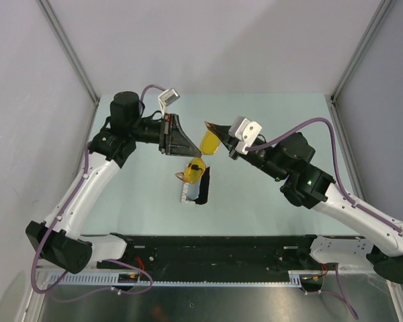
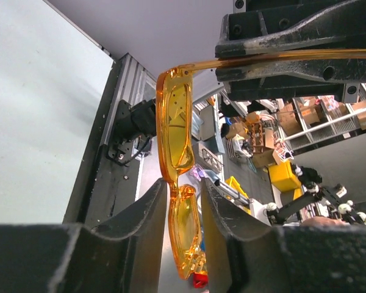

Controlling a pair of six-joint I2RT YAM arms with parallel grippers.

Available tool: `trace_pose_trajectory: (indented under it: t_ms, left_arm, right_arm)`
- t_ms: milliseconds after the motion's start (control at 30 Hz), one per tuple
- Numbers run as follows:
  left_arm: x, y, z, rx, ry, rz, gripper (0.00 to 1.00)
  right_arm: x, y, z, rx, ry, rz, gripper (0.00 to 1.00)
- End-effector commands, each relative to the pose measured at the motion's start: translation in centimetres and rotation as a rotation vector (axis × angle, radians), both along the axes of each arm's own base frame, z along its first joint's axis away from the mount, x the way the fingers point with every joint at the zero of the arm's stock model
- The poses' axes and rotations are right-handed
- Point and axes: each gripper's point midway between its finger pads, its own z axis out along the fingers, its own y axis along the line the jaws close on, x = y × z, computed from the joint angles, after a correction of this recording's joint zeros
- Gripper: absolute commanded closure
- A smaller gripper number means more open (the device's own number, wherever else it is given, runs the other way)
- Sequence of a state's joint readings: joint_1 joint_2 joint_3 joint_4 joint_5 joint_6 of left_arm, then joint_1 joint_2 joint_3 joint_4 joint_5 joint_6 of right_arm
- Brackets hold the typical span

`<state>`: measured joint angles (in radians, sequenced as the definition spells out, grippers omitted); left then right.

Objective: Organize the sunglasses
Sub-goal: Pass from the right arm to the left

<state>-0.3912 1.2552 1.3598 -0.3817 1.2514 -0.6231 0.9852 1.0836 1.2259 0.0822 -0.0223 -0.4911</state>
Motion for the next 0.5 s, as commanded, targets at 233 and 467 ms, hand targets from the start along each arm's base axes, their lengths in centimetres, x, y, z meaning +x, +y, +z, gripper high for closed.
trace_pose_trajectory:
  t_ms: [233,467]
  left_arm:
    - [-1.9,-0.4,0.0,-0.025,-0.008,-0.095,0.69]
    - [-1.8,-0.4,-0.6,-0.019,0.008,-0.095,0.87]
  right_arm:
    - [-1.2,-0.2,3.4,0.075,-0.053,0.042,1.00]
    - [-1.3,-0.2,3.2,0.069,-0.047,0.041,1.00]
